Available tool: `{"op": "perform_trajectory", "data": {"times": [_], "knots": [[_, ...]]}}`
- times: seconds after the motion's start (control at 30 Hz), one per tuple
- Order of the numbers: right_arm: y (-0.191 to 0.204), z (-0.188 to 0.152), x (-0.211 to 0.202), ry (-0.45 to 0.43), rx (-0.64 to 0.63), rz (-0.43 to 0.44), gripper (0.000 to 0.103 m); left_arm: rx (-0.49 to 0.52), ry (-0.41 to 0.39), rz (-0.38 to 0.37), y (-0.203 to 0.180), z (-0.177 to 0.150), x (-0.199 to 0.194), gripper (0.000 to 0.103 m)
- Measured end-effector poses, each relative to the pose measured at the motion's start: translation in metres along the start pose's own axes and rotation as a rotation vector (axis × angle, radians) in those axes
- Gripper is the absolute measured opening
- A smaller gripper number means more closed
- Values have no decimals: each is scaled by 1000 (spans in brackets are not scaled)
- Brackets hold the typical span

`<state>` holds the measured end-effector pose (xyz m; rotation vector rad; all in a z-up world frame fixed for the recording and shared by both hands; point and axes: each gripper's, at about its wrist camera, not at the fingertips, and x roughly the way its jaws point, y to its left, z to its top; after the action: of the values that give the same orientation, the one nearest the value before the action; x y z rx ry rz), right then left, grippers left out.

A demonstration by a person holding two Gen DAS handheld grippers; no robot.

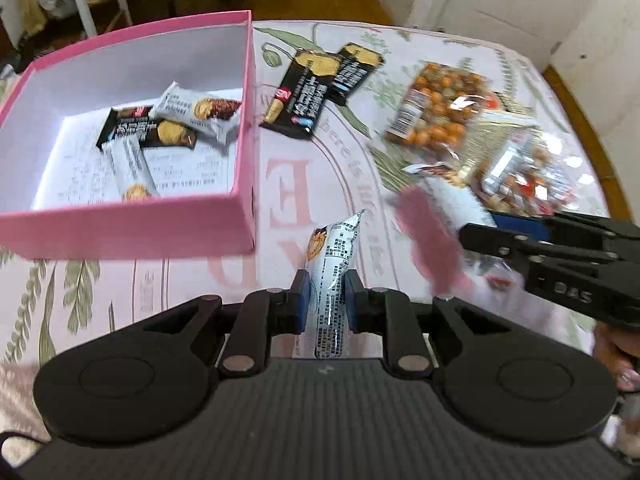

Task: Organize snacks
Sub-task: 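Carry both bars over the pink box and open both grippers to drop them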

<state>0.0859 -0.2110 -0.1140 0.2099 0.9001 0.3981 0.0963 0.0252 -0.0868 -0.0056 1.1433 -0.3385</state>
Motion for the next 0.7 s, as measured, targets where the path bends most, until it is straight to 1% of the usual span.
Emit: {"op": "perform_trajectory", "data": {"times": [0.1,0.17,0.3,0.4,0.5,0.6,0.7], "knots": [[15,-3,-10,24,-24,18,29,-14,-9,-53,12,-9,-25,17],[26,-5,-18,31,-45,31,29,-32,-21,-73,21,-12,-40,17],[62,5,-32,0,-161,66,29,-80,-80,-84,41,-11,-71,17],[91,22,-36,-39,-240,107,29,-114,-138,-69,57,-6,-89,17],[117,42,-30,-74,-313,116,29,-157,-192,-51,75,2,-101,17],[136,65,-11,-87,-350,133,29,-206,-231,-19,95,12,-105,17],[149,85,17,-65,-386,132,29,-233,-261,38,114,26,-101,17]]}}
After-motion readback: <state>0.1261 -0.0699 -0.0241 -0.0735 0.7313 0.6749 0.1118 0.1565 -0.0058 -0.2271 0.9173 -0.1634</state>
